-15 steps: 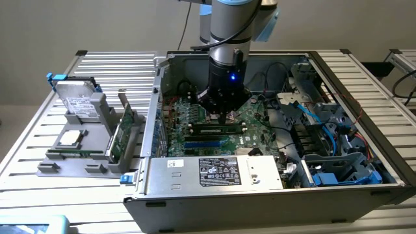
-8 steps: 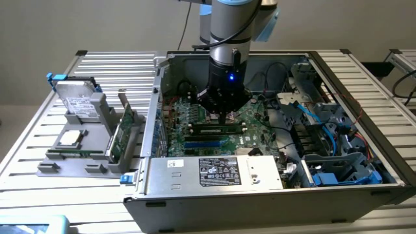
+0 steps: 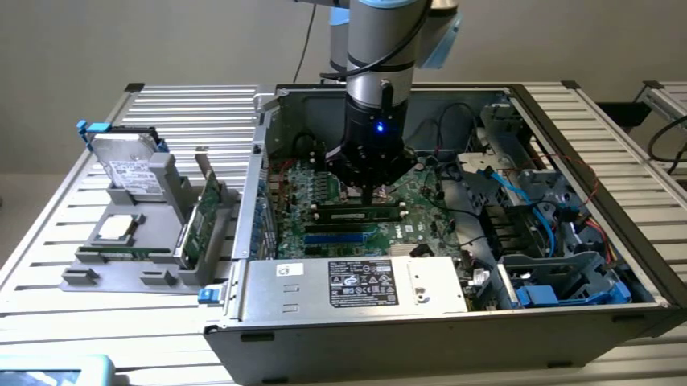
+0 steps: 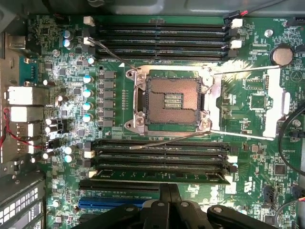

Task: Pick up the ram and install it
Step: 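Press down the ram until it locks into place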

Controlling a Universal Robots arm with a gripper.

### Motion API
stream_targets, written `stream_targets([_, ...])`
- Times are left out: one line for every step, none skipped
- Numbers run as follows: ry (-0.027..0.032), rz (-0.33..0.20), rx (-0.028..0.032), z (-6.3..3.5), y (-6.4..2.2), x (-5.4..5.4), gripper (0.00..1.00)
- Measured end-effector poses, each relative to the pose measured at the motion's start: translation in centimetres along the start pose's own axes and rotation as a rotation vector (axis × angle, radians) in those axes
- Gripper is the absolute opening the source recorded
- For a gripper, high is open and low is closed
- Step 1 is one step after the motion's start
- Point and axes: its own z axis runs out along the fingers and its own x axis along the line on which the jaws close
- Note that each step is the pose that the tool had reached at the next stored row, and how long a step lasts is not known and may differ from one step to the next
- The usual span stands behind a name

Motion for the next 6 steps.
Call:
stream_targets([0.0, 0.0, 0.0002, 0.0, 0.0, 0.0, 0.11])
stream_targets([0.0, 0.0, 0.0002, 0.0, 0.0, 0.0, 0.11])
stream_targets([0.0, 0.0, 0.0002, 0.0, 0.0, 0.0, 0.11])
stream_targets([-0.0001, 0.0, 0.0002, 0.0, 0.0, 0.0, 0.11])
stream_targets([0.0, 0.0, 0.0002, 0.0, 0.0, 0.0, 0.11])
stream_targets([0.0, 0.0, 0.0002, 0.0, 0.0, 0.0, 0.11])
